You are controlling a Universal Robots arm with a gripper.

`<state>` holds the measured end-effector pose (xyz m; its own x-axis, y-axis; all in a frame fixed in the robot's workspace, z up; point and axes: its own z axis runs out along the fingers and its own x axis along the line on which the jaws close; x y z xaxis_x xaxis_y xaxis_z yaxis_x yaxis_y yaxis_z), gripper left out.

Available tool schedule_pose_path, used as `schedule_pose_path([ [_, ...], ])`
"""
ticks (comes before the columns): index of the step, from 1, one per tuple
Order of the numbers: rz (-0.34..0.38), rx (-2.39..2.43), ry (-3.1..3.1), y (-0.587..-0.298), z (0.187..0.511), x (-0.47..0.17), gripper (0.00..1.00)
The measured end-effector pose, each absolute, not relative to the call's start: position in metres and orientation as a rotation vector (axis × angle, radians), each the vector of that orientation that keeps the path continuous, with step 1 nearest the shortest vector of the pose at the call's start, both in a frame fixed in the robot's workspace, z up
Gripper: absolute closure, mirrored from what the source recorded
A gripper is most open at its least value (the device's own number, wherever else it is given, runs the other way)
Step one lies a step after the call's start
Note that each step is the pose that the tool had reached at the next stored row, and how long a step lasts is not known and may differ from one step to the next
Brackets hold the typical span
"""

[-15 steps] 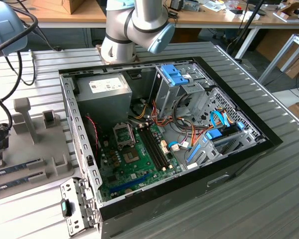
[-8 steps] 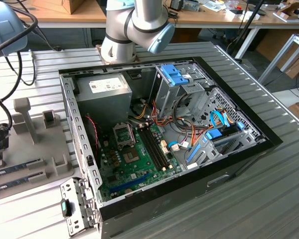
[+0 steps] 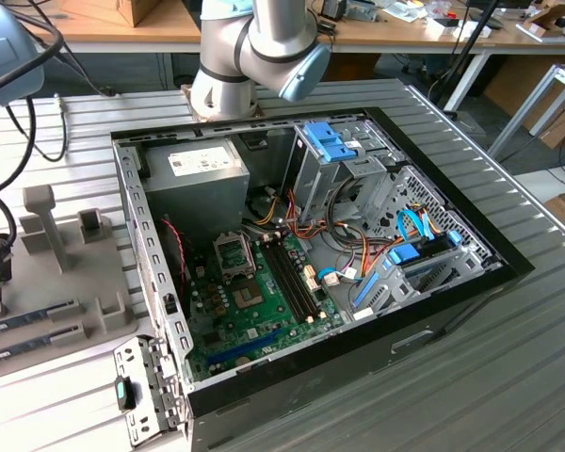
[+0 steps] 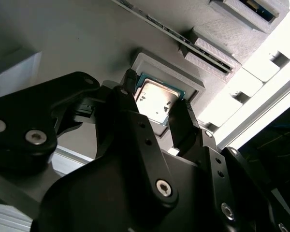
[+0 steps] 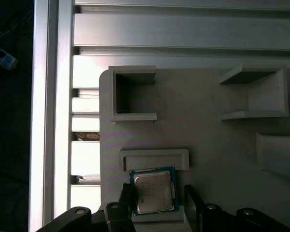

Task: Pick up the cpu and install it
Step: 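Pick up the cpu and move it towards the insertion slot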

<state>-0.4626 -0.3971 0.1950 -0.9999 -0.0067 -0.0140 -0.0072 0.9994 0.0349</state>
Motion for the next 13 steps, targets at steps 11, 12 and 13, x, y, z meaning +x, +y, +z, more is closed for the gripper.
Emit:
schedule_pose_path([
  [11,0.063,-0.019,3.127,-0.3968,0.1954,-0.4612,0.46],
  [12,0.066,-0.019,3.128,-0.3969,0.1955,-0.4612,0.46],
  [13,0.079,-0.019,3.127,-0.3971,0.1954,-0.4612,0.46],
])
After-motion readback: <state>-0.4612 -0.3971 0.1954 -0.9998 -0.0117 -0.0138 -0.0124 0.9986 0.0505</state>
